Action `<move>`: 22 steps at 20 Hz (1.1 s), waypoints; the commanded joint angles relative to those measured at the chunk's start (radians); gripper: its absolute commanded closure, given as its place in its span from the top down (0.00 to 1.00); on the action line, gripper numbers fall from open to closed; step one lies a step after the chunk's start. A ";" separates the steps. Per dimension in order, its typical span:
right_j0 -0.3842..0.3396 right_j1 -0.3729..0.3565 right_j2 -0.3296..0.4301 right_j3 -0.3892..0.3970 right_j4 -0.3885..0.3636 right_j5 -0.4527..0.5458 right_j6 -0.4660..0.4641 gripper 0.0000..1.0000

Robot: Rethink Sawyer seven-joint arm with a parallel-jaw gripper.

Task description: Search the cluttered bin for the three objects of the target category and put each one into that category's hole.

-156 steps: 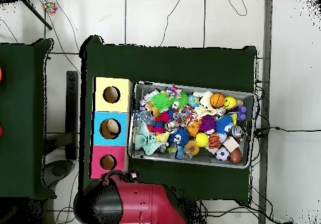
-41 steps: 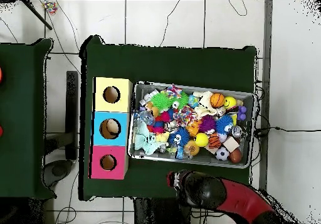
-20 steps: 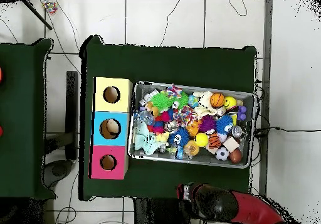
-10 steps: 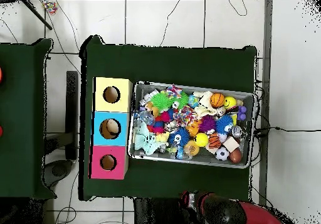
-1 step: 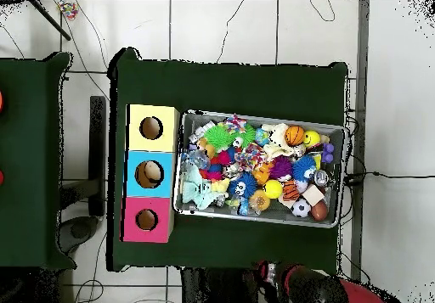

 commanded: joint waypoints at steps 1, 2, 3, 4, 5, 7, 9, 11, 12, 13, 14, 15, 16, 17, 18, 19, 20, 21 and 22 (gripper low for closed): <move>-0.043 0.087 -0.008 -0.178 -0.133 -0.033 -0.053 1.00; -0.047 0.110 -0.015 -0.197 -0.143 -0.037 -0.043 1.00; -0.049 0.134 -0.015 -0.221 -0.149 -0.035 -0.039 1.00; -0.049 0.157 -0.013 -0.247 -0.151 -0.028 -0.038 1.00; -0.051 0.172 -0.007 -0.272 -0.147 -0.020 -0.035 1.00; -0.047 0.183 0.012 -0.313 -0.140 0.008 -0.046 1.00; -0.039 0.182 0.029 -0.344 -0.129 0.037 -0.053 1.00; -0.018 0.172 0.036 -0.363 -0.116 0.052 -0.042 1.00; -0.003 0.166 0.039 -0.373 -0.111 0.064 -0.041 1.00; 0.013 0.164 0.040 -0.387 -0.103 0.081 -0.038 1.00; 0.025 0.167 0.044 -0.399 -0.094 0.095 -0.038 1.00; 0.032 0.168 0.045 -0.405 -0.087 0.106 -0.038 1.00; 0.039 0.169 0.046 -0.411 -0.079 0.118 -0.038 1.00; 0.047 0.170 0.046 -0.416 -0.074 0.121 -0.035 1.00; 0.049 0.167 0.048 -0.411 -0.071 0.116 -0.031 1.00; 0.055 0.167 0.050 -0.413 -0.064 0.119 -0.029 1.00; 0.065 0.173 0.052 -0.419 -0.058 0.122 -0.026 1.00; 0.074 0.179 0.055 -0.424 -0.053 0.125 -0.023 1.00; 0.084 0.185 0.058 -0.429 -0.047 0.128 -0.020 1.00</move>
